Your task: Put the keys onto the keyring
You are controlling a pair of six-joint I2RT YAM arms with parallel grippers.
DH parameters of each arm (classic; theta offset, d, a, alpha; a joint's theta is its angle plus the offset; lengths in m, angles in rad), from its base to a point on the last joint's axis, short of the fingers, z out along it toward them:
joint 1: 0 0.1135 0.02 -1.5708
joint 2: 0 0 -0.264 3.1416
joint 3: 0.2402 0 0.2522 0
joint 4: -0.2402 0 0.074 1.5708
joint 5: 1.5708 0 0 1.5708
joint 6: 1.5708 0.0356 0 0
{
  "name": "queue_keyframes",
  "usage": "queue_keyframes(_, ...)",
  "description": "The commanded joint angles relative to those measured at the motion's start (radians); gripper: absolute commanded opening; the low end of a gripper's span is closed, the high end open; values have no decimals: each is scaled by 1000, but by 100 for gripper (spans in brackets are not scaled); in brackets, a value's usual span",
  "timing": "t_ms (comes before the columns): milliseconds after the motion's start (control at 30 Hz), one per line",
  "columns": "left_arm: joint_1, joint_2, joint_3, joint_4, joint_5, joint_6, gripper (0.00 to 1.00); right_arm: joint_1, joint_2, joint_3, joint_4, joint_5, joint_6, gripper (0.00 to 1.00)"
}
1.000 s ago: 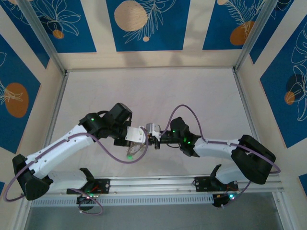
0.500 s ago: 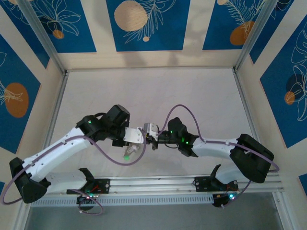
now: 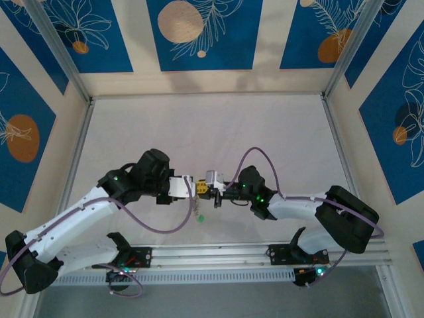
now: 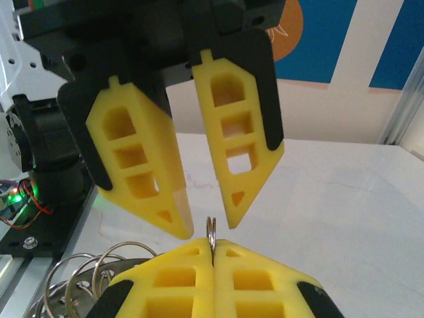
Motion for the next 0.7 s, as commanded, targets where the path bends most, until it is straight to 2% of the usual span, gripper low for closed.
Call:
queue_keyframes(0, 10, -31, -36, 56, 58, -32, 24, -10, -30, -12, 101, -11, 31, 0)
queue_keyframes(133, 17, -54, -71, 113, 60, -81, 22, -16, -22, -12, 122, -27, 41, 0)
queue_keyframes(200, 22, -59, -78, 124, 56, -88, 18, -16, -19, -12, 127, -38, 41, 0)
queue_keyframes(400, 43, -59, -75, 139, 60, -92, 17, -18, -15, -13, 140, -72, 34, 0)
queue_keyframes(667, 57, -50, -42, 122, 78, -95, 2, -16, -4, -16, 138, -57, 22, 0)
